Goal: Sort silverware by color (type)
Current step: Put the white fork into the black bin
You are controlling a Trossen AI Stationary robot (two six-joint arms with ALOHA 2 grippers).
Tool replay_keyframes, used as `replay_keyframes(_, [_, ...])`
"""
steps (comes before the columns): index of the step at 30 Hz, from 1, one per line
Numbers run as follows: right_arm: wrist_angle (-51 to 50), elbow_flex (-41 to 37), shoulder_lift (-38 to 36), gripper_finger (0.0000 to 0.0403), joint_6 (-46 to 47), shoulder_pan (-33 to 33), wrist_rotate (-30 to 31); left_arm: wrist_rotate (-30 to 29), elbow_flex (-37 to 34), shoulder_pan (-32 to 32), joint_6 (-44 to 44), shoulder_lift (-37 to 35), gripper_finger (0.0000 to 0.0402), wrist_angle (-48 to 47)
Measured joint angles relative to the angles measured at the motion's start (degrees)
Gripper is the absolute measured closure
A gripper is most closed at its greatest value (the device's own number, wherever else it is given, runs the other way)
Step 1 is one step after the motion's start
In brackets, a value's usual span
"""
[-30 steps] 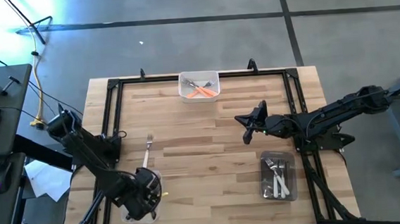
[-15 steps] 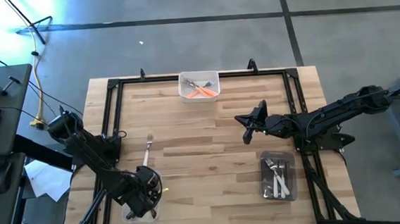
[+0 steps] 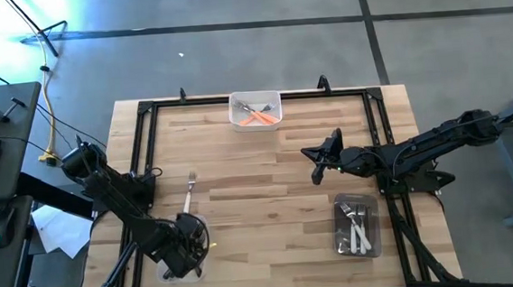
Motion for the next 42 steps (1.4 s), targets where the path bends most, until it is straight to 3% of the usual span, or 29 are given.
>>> replay_keyframes(5, [0.0,0.0,0.0,0.0403,0.0,0.0,0.0,1.0,4.0,0.4,3.2,0.0,0.0303,-1.1])
replay_keyframes(10, [0.1,0.0,0.0,0.0403,-0.6,0.0,0.0,1.5,11.7,2.7,10.7,-0.2,0.0270,-11.3])
replay_keyframes(15, [0.9,0.0,0.0,0.0403,-1.5,-0.2,0.0,1.6,18.6,9.4,17.4,-2.1,0.0269,-23.7])
replay_keyframes(19, [0.9,0.0,0.0,0.0403,-1.5,-0.7,-0.3,1.7,18.3,17.1,21.9,-5.2,0.0286,-26.8])
replay_keyframes(25, [0.7,0.0,0.0,0.0403,-1.5,-1.0,-2.0,5.0,8.3,28.1,27.7,-10.6,0.0320,-25.6])
replay_keyframes(29, [0.7,0.0,0.0,0.0403,-1.5,-1.0,-2.6,8.9,-1.7,33.1,29.9,-14.3,0.0323,-17.5])
replay_keyframes(35, [0.7,0.0,0.0,0.0403,-1.5,-1.0,-2.6,10.3,-12.5,39.9,34.1,-17.2,0.0277,-3.3])
replay_keyframes(42, [0.9,0.0,0.0,0.0403,-1.5,-1.0,-2.6,11.8,-19.9,47.0,39.0,-16.8,0.0233,-1.5])
